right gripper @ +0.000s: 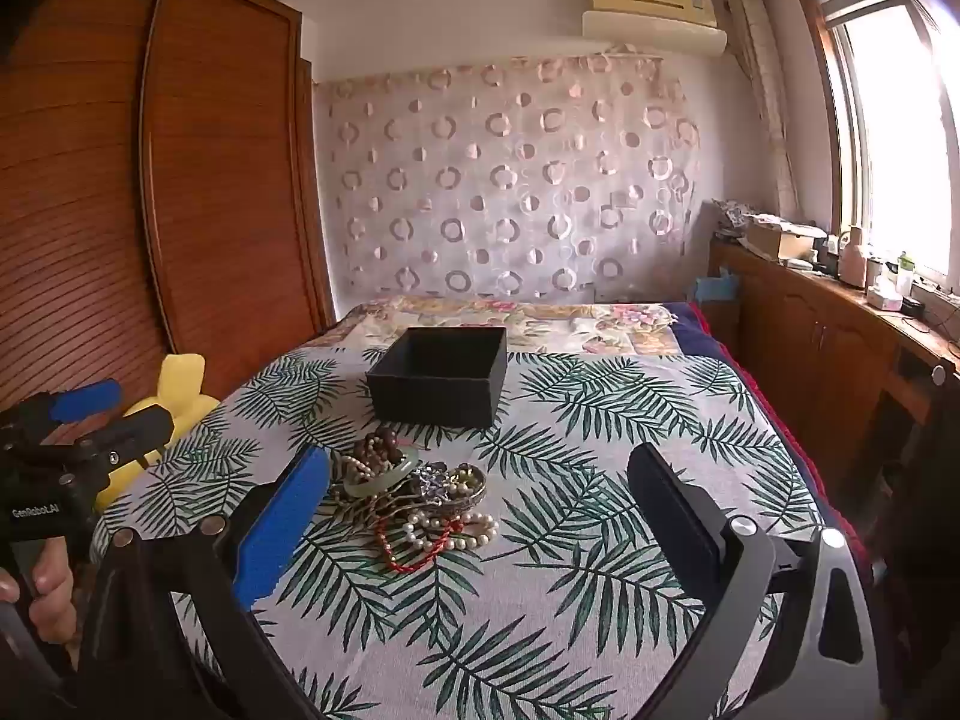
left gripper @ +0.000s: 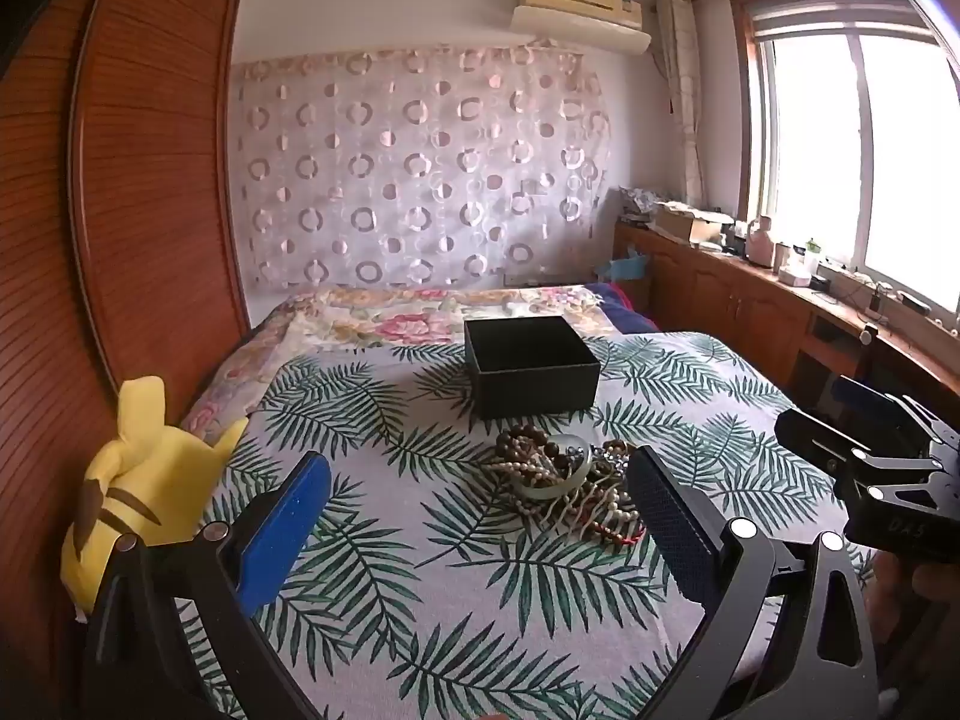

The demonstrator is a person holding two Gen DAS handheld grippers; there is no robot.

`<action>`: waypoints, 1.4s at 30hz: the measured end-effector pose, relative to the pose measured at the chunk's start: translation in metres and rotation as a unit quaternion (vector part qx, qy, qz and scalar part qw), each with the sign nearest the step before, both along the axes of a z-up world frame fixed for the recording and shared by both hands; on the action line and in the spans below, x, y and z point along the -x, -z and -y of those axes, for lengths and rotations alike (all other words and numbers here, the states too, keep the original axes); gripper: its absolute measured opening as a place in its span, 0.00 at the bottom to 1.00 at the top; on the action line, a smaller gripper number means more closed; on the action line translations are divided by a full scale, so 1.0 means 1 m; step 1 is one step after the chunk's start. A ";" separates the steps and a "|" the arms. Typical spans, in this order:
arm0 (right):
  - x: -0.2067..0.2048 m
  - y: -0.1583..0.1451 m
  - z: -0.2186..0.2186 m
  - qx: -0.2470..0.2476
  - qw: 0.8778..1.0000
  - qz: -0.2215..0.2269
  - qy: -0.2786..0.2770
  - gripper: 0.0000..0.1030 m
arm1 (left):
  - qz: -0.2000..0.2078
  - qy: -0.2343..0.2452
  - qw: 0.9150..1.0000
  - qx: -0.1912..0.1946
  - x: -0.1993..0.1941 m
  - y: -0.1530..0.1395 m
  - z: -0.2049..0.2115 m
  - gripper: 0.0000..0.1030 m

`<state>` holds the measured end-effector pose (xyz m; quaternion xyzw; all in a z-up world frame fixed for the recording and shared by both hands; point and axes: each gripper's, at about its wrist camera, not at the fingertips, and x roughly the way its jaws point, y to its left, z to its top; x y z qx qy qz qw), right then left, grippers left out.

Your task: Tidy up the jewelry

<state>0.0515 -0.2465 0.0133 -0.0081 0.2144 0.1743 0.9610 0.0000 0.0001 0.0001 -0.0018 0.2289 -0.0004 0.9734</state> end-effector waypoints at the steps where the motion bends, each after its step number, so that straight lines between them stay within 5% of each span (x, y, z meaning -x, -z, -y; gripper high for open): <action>1: -0.001 0.001 0.000 0.000 1.000 0.000 -0.001 0.98 | 0.001 0.000 1.000 0.000 0.000 0.000 0.000 0.93; 42: 0.002 -0.003 0.000 -0.002 1.000 0.000 -0.001 0.98 | 0.008 0.000 1.000 -0.001 0.001 0.000 0.000 0.93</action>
